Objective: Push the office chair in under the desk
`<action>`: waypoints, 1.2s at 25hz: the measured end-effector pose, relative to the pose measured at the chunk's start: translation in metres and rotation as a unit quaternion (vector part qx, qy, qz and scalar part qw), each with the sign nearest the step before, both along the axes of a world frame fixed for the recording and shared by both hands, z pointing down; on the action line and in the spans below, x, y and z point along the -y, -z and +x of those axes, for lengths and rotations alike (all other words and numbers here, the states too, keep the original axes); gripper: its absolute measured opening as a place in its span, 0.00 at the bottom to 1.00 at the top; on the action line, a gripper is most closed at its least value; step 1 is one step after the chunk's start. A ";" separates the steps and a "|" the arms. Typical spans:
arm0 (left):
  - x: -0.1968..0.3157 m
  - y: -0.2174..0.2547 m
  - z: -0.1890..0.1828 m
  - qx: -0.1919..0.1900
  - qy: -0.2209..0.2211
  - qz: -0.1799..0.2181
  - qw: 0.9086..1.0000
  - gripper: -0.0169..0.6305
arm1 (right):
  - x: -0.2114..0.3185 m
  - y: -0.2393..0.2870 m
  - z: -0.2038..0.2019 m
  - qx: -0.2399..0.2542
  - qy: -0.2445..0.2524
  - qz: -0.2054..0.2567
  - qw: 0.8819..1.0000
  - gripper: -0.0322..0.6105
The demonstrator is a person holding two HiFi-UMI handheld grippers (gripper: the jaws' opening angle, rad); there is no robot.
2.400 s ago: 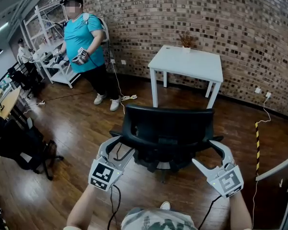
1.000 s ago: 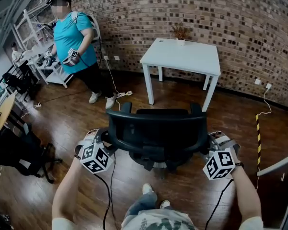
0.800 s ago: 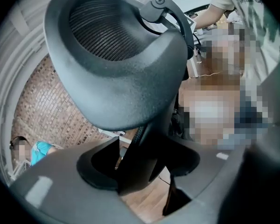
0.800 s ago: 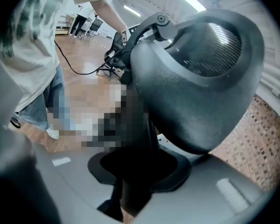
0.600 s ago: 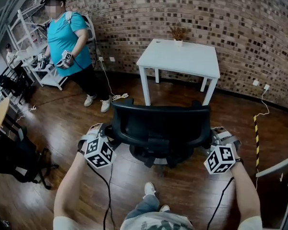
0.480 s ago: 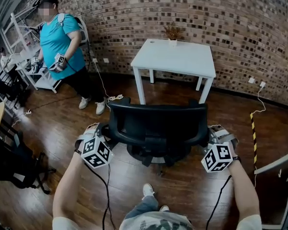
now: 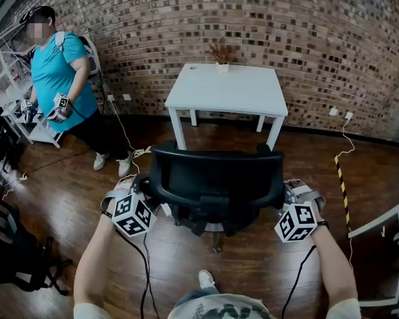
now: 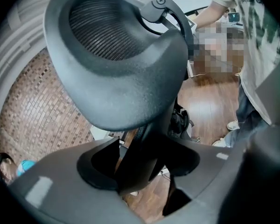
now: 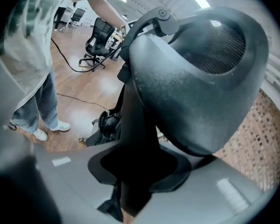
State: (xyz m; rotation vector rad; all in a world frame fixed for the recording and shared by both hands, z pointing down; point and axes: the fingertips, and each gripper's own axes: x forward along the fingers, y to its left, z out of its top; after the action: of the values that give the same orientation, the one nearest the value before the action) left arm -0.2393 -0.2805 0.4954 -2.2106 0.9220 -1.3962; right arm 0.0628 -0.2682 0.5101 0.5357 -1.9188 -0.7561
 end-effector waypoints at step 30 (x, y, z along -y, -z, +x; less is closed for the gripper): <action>0.193 0.001 0.035 -0.005 -0.030 0.009 1.000 0.48 | 0.184 0.001 0.036 -0.003 -0.051 0.038 0.998 0.26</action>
State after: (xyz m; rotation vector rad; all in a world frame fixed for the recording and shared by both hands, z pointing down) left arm -0.2042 -0.4731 0.4942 -2.2146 0.8617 -1.3472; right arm 0.0990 -0.4525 0.5089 0.6728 -1.8477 -0.7658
